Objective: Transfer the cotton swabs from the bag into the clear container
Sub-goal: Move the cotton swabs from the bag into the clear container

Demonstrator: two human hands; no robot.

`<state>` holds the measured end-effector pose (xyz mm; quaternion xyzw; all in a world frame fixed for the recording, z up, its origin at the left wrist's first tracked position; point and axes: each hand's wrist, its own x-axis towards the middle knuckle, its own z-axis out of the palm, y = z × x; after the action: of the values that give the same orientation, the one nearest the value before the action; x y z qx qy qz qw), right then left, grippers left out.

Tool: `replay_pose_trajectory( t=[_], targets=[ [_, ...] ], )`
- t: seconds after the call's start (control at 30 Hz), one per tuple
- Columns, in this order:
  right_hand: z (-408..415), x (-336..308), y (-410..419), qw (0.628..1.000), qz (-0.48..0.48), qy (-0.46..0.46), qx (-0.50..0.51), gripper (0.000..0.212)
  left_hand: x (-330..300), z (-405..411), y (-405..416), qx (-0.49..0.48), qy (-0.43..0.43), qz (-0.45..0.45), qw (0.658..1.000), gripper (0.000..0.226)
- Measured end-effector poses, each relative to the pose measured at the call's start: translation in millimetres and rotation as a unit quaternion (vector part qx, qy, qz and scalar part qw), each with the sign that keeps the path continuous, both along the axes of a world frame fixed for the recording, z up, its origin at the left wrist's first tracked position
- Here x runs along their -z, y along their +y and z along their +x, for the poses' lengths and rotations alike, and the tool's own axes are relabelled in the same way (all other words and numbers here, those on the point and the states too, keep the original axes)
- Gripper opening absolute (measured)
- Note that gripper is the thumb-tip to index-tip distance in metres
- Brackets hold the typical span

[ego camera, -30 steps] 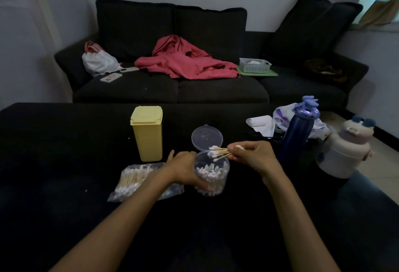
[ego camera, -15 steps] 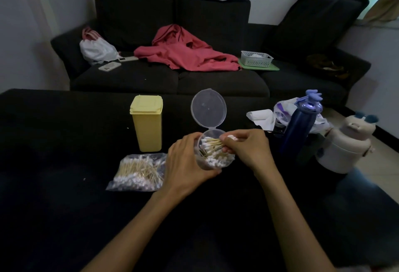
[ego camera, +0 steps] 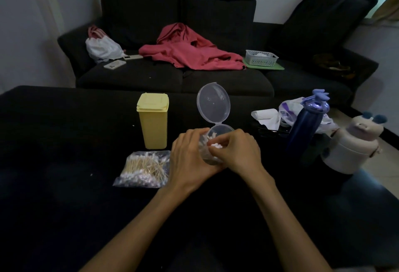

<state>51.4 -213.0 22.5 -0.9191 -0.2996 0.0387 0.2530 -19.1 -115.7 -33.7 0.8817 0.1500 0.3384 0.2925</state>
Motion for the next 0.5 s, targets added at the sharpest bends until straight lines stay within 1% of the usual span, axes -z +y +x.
replay_pose_trajectory(
  t=[0.07, 0.1, 0.17, 0.27, 0.33, 0.37, 0.5],
  targets=[
    [3, -3, 1, 1.000, -0.018, 0.013, -0.010, 0.031, -4, -2, 1, 0.003, -0.004, 0.011, 1.000, 0.086],
    [5, -4, 2, 0.999, -0.027, 0.030, -0.014, 0.033, -4, -2, 1, 0.009, 0.007, 0.012, 1.000, 0.086],
    [10, -7, -1, 0.994, -0.037, 0.092, -0.043, 0.034, -4, -3, 4, 0.025, 0.029, 0.012, 0.999, 0.086],
    [15, -11, -11, 0.967, 0.007, 0.226, -0.119, 0.026, -1, -6, 9, 0.042, 0.045, 0.016, 0.998, 0.088],
    [18, -11, -18, 0.949, 0.052, 0.277, -0.138, 0.027, 0, -7, 10, 0.044, 0.040, 0.017, 0.998, 0.088],
    [19, -11, -21, 0.946, 0.067, 0.282, -0.145, 0.028, 0, -8, 10, 0.044, 0.036, 0.014, 0.998, 0.088],
    [25, -11, -32, 0.950, 0.096, 0.248, -0.164, 0.024, -1, -10, 9, 0.052, 0.046, -0.009, 0.998, 0.088]
  ],
)
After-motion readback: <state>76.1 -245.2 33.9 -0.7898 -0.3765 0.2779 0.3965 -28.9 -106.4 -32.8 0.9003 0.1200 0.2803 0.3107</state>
